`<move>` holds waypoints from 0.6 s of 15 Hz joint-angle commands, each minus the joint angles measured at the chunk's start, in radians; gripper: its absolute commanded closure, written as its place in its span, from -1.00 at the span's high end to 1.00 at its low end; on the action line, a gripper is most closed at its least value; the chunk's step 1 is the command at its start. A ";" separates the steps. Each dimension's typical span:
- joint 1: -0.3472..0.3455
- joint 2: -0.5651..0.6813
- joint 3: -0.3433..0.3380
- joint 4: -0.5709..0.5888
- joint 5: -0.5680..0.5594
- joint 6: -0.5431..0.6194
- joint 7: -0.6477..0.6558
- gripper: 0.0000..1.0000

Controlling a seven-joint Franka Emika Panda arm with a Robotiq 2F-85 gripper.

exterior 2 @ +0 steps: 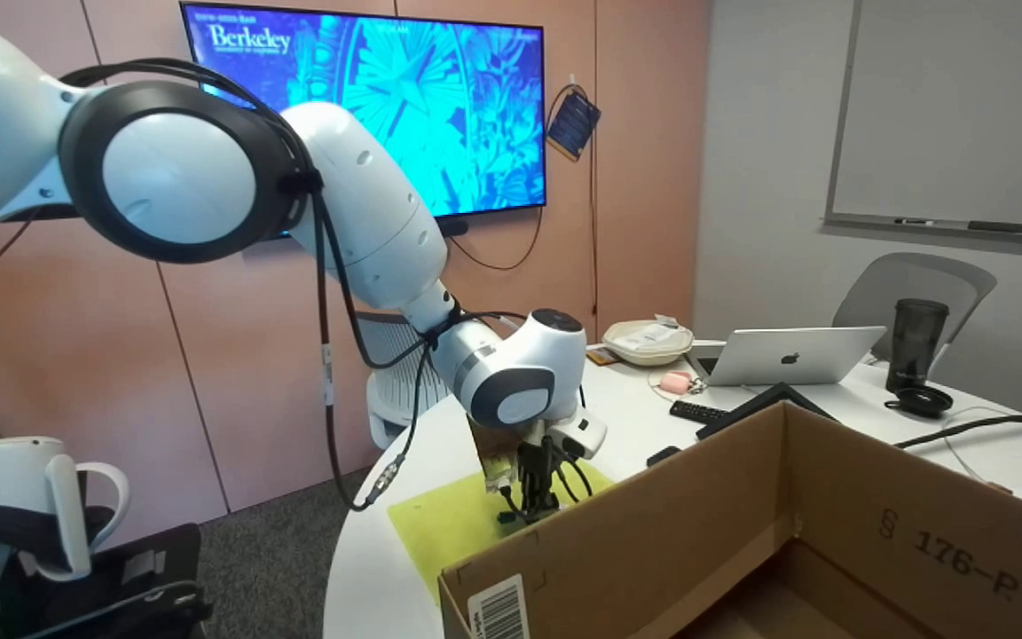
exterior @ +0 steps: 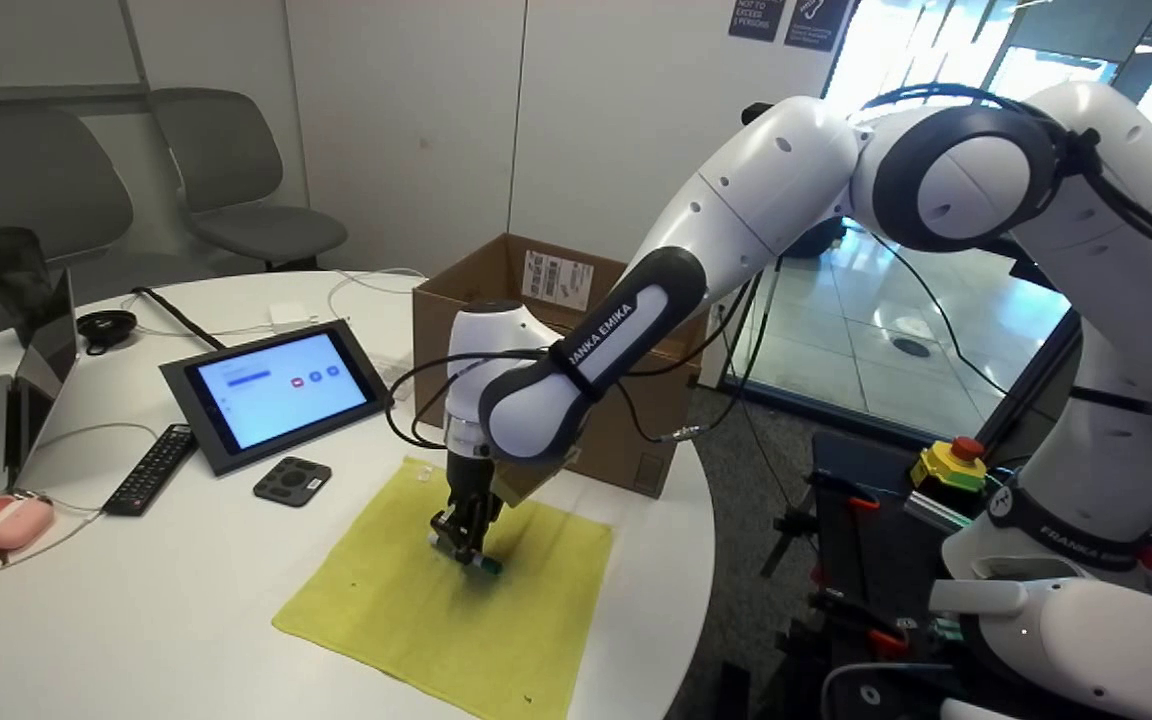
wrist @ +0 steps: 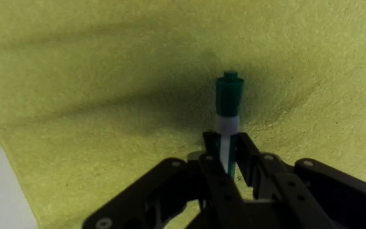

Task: Put the green marker on the yellow towel, fold the towel twice and put it in the brown box

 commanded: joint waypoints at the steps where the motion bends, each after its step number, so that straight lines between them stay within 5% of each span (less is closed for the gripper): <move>1: 0.060 0.021 -0.056 0.003 0.061 0.079 0.162 -0.63; 6: 0.100 0.027 -0.097 -0.009 0.090 0.118 0.284 -0.63; 9: 0.066 0.018 -0.059 -0.014 0.092 0.109 0.220 -0.61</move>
